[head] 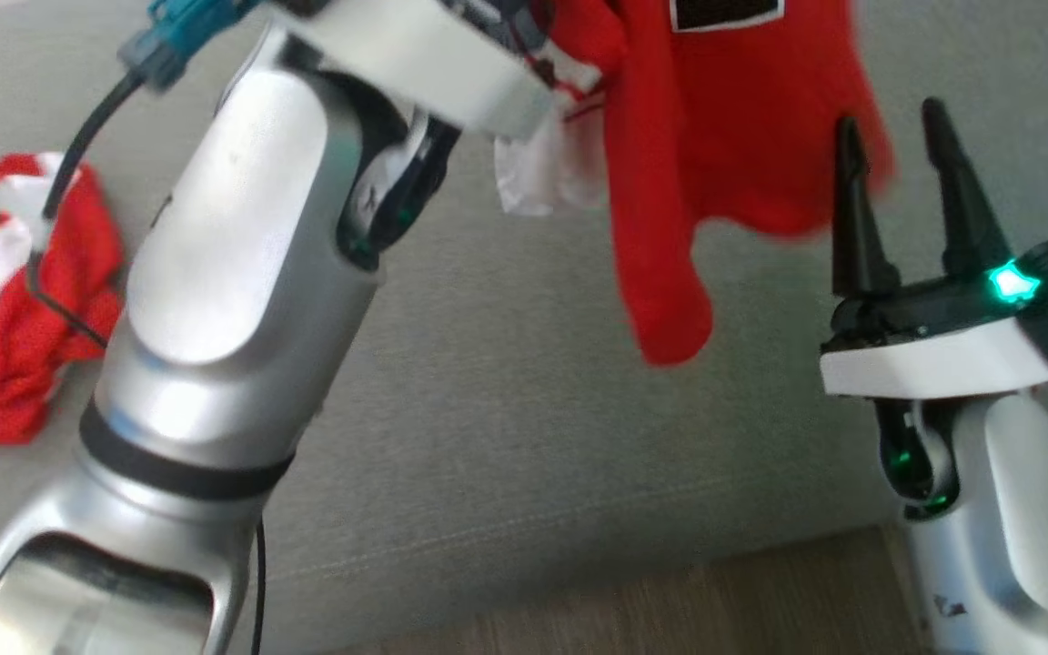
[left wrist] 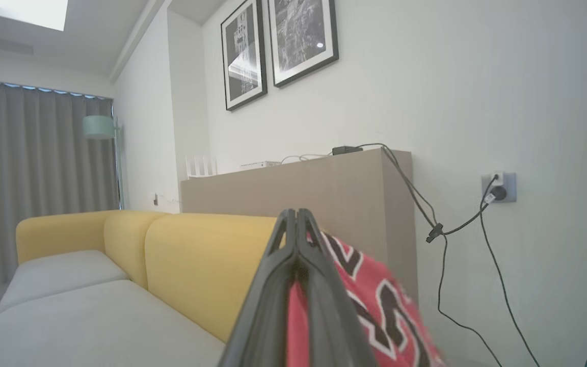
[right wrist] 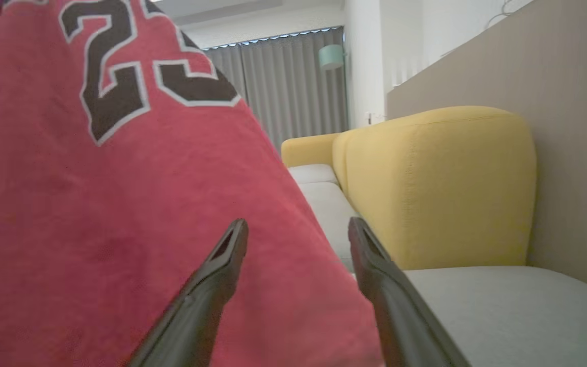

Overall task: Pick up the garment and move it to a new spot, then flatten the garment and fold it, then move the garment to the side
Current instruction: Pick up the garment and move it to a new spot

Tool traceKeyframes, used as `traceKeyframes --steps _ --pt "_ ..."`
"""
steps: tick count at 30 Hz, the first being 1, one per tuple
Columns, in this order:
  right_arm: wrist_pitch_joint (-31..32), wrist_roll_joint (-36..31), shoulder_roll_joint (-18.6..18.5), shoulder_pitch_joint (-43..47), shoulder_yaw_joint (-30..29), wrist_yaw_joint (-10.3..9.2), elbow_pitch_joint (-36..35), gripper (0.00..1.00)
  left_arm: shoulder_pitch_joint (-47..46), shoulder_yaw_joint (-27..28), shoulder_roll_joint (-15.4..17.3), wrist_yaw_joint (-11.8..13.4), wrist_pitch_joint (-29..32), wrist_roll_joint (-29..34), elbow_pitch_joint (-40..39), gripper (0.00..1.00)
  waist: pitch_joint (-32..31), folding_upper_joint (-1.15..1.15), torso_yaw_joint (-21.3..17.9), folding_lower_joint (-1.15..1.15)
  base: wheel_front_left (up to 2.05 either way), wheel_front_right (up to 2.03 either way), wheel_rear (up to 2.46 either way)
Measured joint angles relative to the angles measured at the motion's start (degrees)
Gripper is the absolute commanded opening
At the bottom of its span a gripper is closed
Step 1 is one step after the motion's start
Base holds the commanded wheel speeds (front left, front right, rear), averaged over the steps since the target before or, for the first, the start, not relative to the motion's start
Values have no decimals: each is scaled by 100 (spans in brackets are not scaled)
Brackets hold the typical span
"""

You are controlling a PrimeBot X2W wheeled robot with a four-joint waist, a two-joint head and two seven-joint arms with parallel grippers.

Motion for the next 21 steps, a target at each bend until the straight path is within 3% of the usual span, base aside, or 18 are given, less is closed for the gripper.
traceKeyframes --steps 8,14,15,16,17,21 --pt "0 115 0 -66 -62 0 -151 100 -231 -175 325 226 -278 692 1569 0 464 0 -430 0 0 0 0" --pt "0 160 1 -230 2 0 -221 100 -241 -536 420 66 -566 954 3147 0 906 0 -601 0 0 0 0" --pt "0 160 1 -241 24 0 -221 100 -242 -581 401 24 -576 983 3342 35 952 0 -601 0 0 0 0" --pt "0 160 1 -252 43 0 -221 100 -243 -612 383 3 -624 1012 3522 75 989 0 -593 0 0 0 0" --pt "0 160 1 -260 57 0 -219 100 -250 -632 358 2 -655 1017 3678 100 1015 0 -574 0 0 0 0" --pt "0 145 1 -332 115 0 -212 100 -352 -687 278 -25 -767 1017 4049 100 1043 0 -454 0 0 0 0"
